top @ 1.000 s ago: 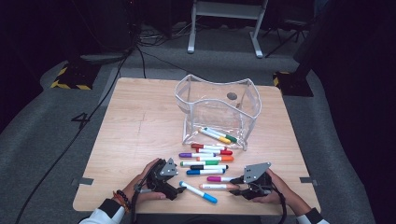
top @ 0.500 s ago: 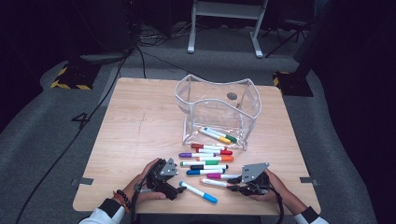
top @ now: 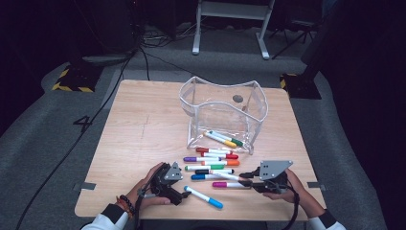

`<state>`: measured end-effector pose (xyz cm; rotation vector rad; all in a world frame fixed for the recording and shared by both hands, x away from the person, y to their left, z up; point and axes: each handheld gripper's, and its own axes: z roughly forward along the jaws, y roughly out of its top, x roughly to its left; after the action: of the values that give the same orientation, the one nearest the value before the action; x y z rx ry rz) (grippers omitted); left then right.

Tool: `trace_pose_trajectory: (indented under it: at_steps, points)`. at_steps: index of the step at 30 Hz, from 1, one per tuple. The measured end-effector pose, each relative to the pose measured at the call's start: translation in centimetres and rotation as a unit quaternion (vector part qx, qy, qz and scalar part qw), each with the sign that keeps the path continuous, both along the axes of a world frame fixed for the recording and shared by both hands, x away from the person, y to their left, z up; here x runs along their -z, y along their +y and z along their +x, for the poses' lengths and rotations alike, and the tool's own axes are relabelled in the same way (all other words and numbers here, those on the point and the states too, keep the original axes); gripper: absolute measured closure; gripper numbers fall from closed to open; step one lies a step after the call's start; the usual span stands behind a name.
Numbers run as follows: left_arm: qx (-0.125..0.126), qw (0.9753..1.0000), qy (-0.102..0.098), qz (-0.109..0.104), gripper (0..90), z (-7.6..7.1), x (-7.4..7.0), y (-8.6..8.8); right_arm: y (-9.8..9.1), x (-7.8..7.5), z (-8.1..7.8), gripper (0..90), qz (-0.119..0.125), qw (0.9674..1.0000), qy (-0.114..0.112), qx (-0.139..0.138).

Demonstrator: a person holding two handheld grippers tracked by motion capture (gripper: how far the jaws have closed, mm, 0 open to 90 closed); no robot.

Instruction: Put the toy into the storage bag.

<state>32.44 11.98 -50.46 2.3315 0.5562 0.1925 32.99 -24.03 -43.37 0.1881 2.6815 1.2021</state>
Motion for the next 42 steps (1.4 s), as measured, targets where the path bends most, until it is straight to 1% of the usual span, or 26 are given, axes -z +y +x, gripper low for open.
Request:
trace_pose_trajectory:
  at_steps: [2, 3, 4, 7, 10, 13, 14, 17, 18, 21, 23, 24, 26, 28, 30, 31, 32, 33, 34, 38, 40, 42]
  points:
    - [-0.001, 1.0000, -0.001, 0.001, 10.2, 0.0, 0.0, 0.0, -0.3, -1.2, 0.3, 74.8, 0.010, 0.9999, -0.005, 0.005]
    - [-0.003, 1.0000, 0.000, 0.001, 10.2, 0.1, 0.0, -0.1, -0.6, -2.1, 0.6, 74.8, 0.020, 0.9998, -0.003, 0.006]
    - [-0.004, 1.0000, 0.000, 0.001, 10.2, 0.1, 0.0, -0.1, -0.7, -2.9, 0.8, 74.8, 0.026, 0.9996, -0.006, 0.007]
    - [-0.004, 1.0000, 0.000, 0.001, 10.1, 0.1, 0.0, -0.1, -0.9, -4.9, 1.2, 74.8, 0.022, 0.9993, -0.028, 0.011]
    - [-0.005, 1.0000, 0.000, 0.001, 10.1, 0.1, 0.0, -0.1, -0.9, -7.1, 1.4, 74.8, 0.026, 0.9987, -0.044, 0.007]
    - [-0.006, 1.0000, 0.000, 0.001, 10.2, 0.1, 0.0, -0.1, -0.7, -9.2, 1.6, 74.8, 0.026, 0.9974, -0.067, 0.006]
    - [-0.005, 1.0000, 0.000, 0.001, 10.1, 0.1, 0.0, -0.1, -0.7, -9.8, 1.7, 74.8, 0.029, 0.9970, -0.071, 0.006]
    - [-0.006, 1.0000, 0.000, 0.001, 10.1, 0.1, 0.0, -0.1, -0.3, -11.2, 2.1, 74.8, 0.028, 0.9958, -0.086, 0.010]
    - [-0.006, 1.0000, 0.000, 0.001, 10.1, 0.1, 0.0, -0.1, -0.3, -11.6, 2.4, 74.8, 0.032, 0.9956, -0.088, 0.010]
    - [-0.005, 1.0000, 0.000, 0.001, 10.1, 0.1, 0.0, -0.1, 0.0, -13.2, 3.6, 74.8, 0.044, 0.9941, -0.096, 0.022]
    - [-0.006, 1.0000, 0.000, 0.000, 10.1, 0.1, 0.0, -0.1, 0.1, -14.1, 4.3, 74.8, 0.044, 0.9931, -0.105, 0.028]
    - [-0.006, 1.0000, 0.000, 0.000, 10.1, 0.1, 0.0, -0.1, 0.2, -14.7, 4.9, 74.8, 0.048, 0.9929, -0.104, 0.030]
    - [-0.006, 1.0000, 0.000, 0.000, 10.1, 0.1, 0.0, -0.1, 0.4, -15.5, 5.9, 74.8, 0.045, 0.9920, -0.111, 0.041]
    - [-0.006, 1.0000, 0.001, 0.000, 10.1, 0.1, 0.0, -0.1, 0.6, -16.1, 7.0, 74.8, 0.039, 0.9912, -0.116, 0.052]
    - [-0.006, 1.0000, 0.001, 0.000, 10.1, 0.1, 0.0, -0.1, 0.6, -16.5, 8.3, 74.8, 0.040, 0.9915, -0.107, 0.062]
    - [-0.006, 1.0000, 0.000, 0.000, 10.1, 0.1, 0.0, -0.1, 0.7, -16.5, 8.8, 74.8, 0.038, 0.9917, -0.104, 0.064]
    - [-0.006, 1.0000, 0.000, 0.000, 10.1, 0.1, 0.0, -0.1, 0.8, -16.5, 9.4, 74.8, 0.031, 0.9913, -0.105, 0.073]
    - [-0.006, 1.0000, 0.000, 0.000, 10.1, 0.1, 0.0, -0.1, 1.0, -16.5, 10.0, 74.8, 0.026, 0.9911, -0.103, 0.081]
    - [-0.006, 1.0000, 0.000, 0.000, 10.1, 0.1, 0.0, -0.1, 1.1, -16.4, 10.7, 74.8, 0.023, 0.9916, -0.096, 0.082]
    - [-0.006, 1.0000, 0.000, 0.000, 10.1, 0.1, 0.0, -0.1, 1.8, -15.8, 13.0, 74.8, 0.010, 0.9915, -0.086, 0.097]
    - [-0.006, 1.0000, 0.000, 0.000, 10.1, 0.1, 0.0, -0.1, 2.0, -15.5, 14.2, 74.8, 0.006, 0.9917, -0.074, 0.105]
    - [-0.006, 1.0000, 0.000, 0.000, 10.1, 0.1, 0.0, -0.1, 2.2, -15.1, 14.9, 74.8, -0.002, 0.9911, -0.072, 0.112]
